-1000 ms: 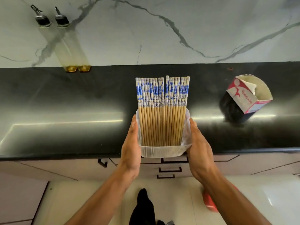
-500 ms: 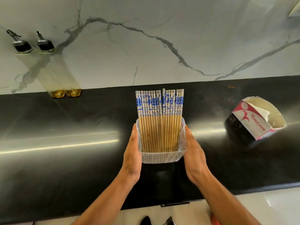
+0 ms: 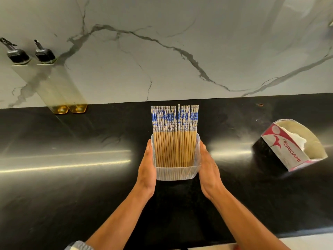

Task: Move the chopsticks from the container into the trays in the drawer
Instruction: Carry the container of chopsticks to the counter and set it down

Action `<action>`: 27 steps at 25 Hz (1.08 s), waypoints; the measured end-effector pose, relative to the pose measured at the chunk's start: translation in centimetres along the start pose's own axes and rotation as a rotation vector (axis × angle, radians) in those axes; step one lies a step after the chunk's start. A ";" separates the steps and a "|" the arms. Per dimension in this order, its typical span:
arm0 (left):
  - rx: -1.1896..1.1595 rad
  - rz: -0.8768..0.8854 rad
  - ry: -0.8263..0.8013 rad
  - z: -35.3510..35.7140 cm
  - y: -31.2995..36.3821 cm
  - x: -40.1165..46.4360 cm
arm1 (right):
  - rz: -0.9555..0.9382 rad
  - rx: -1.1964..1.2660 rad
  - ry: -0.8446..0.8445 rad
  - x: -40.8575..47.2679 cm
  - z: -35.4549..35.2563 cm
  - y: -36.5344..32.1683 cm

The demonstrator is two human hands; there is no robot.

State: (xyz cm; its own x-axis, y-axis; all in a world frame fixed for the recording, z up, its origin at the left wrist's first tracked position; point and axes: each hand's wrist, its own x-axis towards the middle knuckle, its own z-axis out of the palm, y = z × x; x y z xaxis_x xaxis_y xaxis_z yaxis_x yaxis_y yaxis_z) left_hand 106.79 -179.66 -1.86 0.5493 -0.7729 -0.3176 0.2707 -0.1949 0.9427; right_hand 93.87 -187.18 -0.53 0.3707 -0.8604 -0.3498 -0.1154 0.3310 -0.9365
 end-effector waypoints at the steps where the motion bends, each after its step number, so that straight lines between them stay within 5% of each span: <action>1: 0.001 -0.008 0.010 0.0 -0.2 0.0 | 0.007 -0.006 -0.002 0.1 0.0 0.1; 27: -0.003 -0.063 0.058 -1.0 -3.5 0.3 | 0.034 -0.014 0.005 0.5 0.0 3.3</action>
State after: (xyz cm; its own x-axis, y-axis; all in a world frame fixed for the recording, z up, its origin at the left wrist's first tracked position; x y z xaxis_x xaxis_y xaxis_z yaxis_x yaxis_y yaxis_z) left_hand 106.77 -178.57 -5.38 0.5761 -0.7227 -0.3817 0.3085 -0.2402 0.9204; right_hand 93.65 -186.51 -3.75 0.3620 -0.8506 -0.3813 -0.1411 0.3543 -0.9244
